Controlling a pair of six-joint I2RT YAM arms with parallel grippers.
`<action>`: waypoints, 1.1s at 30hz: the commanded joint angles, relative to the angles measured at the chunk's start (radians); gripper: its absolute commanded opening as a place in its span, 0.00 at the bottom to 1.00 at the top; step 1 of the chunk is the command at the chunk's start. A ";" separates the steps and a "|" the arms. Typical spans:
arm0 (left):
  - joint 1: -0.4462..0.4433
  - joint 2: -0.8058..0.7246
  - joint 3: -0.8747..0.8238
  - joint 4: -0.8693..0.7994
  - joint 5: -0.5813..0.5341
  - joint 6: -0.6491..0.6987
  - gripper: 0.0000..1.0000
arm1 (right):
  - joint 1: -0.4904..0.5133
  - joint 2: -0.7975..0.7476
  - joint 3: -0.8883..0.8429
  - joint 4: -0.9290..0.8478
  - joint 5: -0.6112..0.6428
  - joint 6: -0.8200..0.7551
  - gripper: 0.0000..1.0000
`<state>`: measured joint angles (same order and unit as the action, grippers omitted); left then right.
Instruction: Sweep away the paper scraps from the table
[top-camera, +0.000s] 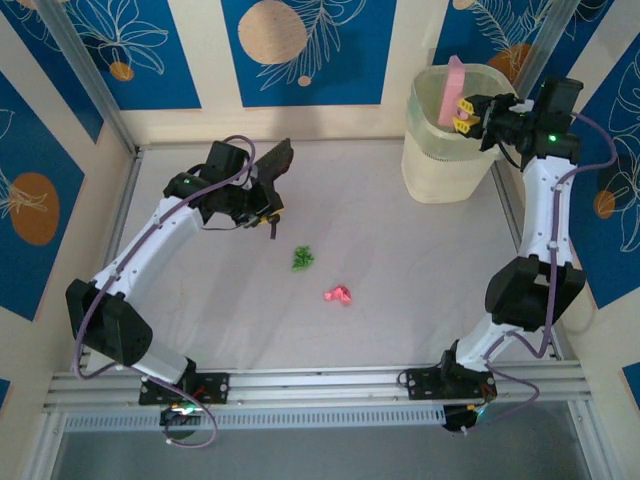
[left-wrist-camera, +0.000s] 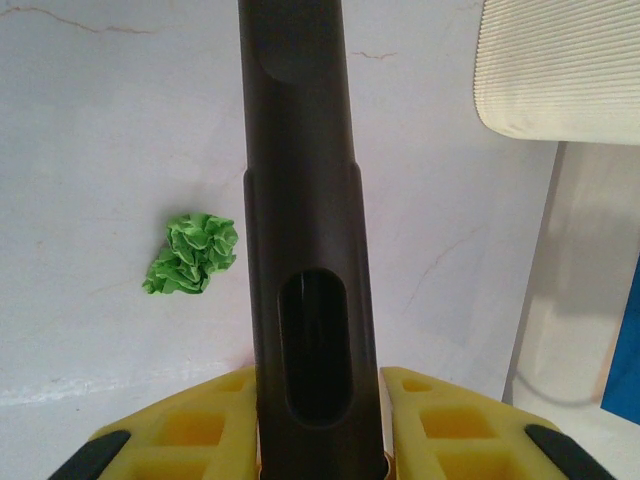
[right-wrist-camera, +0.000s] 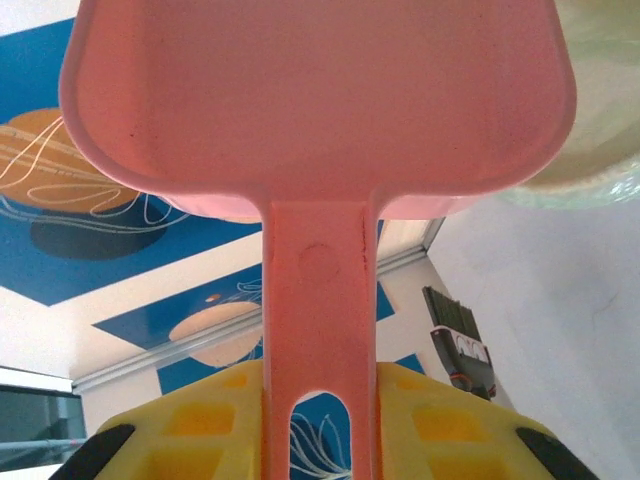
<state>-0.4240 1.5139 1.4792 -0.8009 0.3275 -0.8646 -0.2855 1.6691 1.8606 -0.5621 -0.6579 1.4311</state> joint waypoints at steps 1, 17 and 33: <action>-0.009 0.006 0.032 0.018 -0.015 0.015 0.00 | 0.033 -0.095 0.041 -0.016 0.056 -0.158 0.00; -0.006 0.022 0.024 -0.098 0.008 0.063 0.00 | 0.527 -0.268 -0.098 -0.375 0.504 -0.926 0.00; -0.116 -0.209 -0.141 -0.216 0.082 0.354 0.00 | 0.660 -0.300 -0.321 -0.699 0.729 -0.862 0.00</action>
<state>-0.4725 1.4002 1.3880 -0.9932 0.3740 -0.6338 0.3782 1.3708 1.5509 -1.2217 -0.0006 0.5522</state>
